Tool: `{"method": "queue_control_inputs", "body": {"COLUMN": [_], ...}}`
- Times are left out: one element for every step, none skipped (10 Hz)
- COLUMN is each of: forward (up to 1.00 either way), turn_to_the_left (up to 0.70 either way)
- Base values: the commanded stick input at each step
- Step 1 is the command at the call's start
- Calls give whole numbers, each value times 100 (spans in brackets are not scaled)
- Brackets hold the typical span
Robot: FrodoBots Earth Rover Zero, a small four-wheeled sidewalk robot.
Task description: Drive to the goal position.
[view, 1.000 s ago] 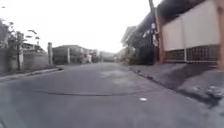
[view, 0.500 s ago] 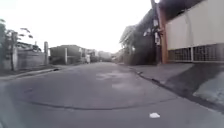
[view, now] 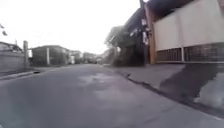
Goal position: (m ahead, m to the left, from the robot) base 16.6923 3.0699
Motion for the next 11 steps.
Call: {"method": "queue_control_inputs", "body": {"forward": [100, 100, 100, 100, 100, 100, 100, 100, 100, 100, 100], "turn_to_the_left": [0, 0, 0, 0, 0, 0, 0, 0, 0, 0, 0]}}
